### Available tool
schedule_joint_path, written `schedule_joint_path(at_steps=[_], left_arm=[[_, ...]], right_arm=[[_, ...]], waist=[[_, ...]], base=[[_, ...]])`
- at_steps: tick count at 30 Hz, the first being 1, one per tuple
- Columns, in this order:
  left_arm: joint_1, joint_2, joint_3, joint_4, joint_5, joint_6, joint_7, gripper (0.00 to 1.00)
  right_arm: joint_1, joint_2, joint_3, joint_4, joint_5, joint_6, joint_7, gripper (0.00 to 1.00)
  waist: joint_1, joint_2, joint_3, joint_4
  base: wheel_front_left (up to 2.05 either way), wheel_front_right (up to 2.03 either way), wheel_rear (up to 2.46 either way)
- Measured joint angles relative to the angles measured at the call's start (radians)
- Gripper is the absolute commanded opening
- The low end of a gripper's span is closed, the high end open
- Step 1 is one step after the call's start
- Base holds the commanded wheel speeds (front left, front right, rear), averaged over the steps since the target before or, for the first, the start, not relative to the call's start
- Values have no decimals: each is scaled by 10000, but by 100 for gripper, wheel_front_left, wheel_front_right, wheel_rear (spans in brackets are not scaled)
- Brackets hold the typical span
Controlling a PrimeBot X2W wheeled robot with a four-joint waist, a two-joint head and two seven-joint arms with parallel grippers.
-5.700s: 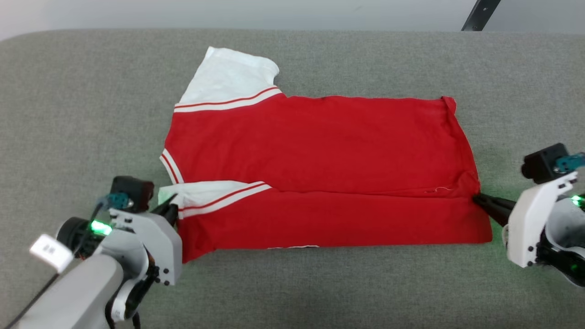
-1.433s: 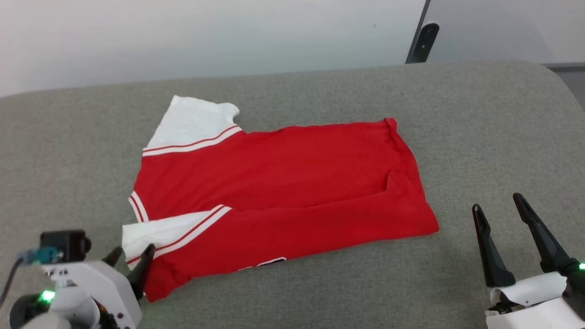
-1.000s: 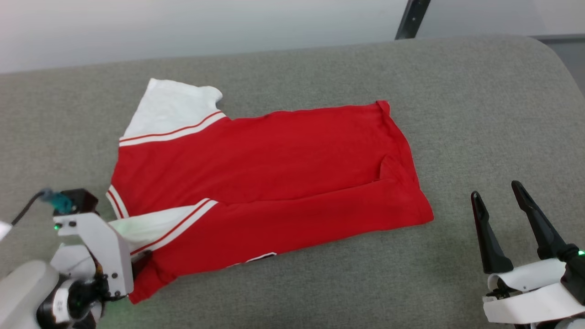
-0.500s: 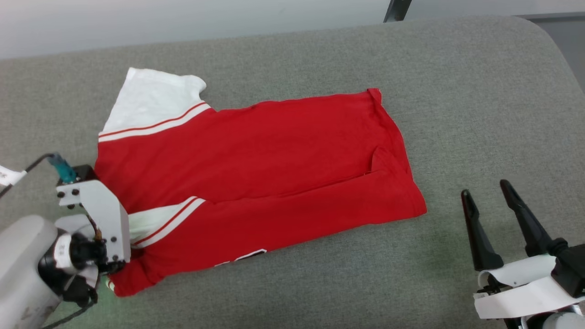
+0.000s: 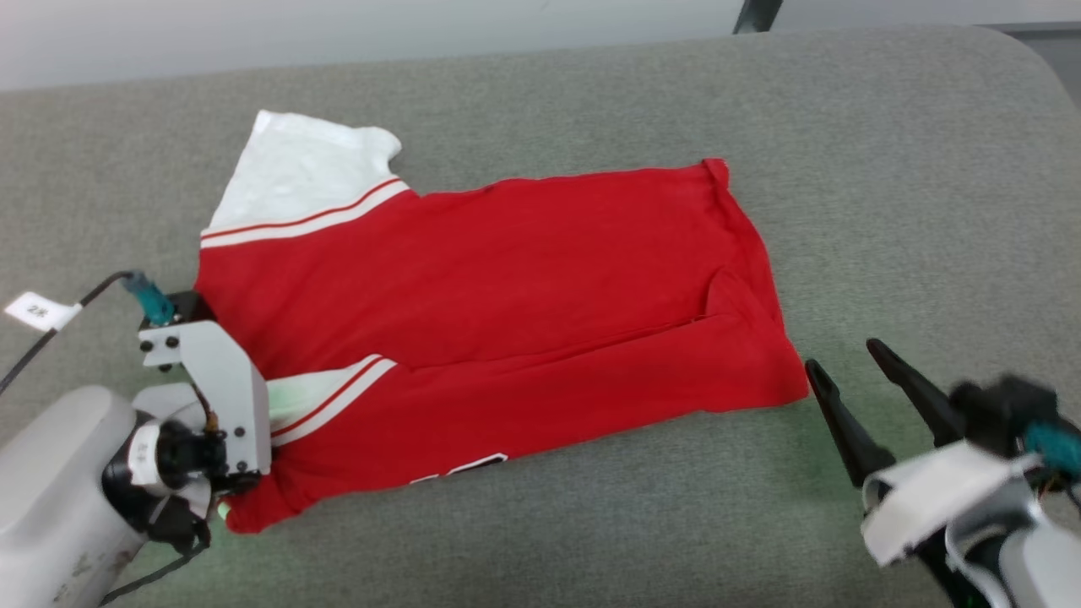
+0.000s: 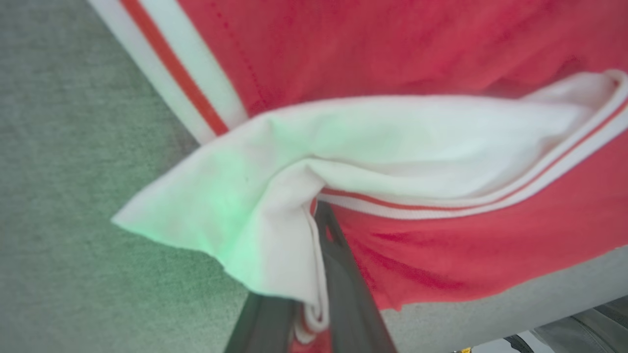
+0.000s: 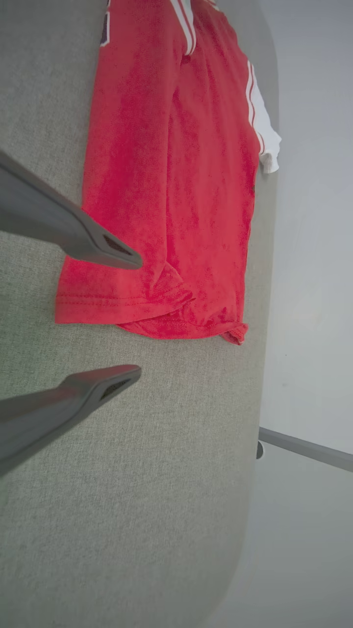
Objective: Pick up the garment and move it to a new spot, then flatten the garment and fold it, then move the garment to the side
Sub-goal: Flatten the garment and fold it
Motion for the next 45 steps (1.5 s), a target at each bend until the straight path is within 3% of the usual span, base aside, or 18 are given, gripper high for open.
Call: schedule_joint_path(at_steps=[9,16,21,26,28,45], left_arm=[[-455,-420,-221,136,236,-290,21,0],[-824,-734,-337,234,351,-426,38,0],[-1039,-934,-351,309,366,-514,48,0],[-1163,-1149,-324,433,357,-616,6,0],[-1173,-1212,-293,472,326,-690,-77,0],[-950,-1091,-127,476,44,-867,-267,0]], right_arm=[[-2198,-928,966,780,1618,2,4351,100],[-3616,-894,1289,2023,2146,-2,7783,100],[-4435,-518,1383,2778,2173,-2,9131,100],[-4888,-405,1526,3173,2247,-12,9724,100],[-4964,-426,1586,3177,2311,-13,9735,0],[-4623,-976,1292,3191,3145,0,9622,0]], waist=[[0,0,141,375],[0,0,326,697],[0,0,520,935],[0,0,667,1180],[0,0,703,1269],[0,0,240,1386]], base=[[0,0,0],[0,0,0],[0,0,0],[0,0,0],[0,0,0],[0,0,0]])
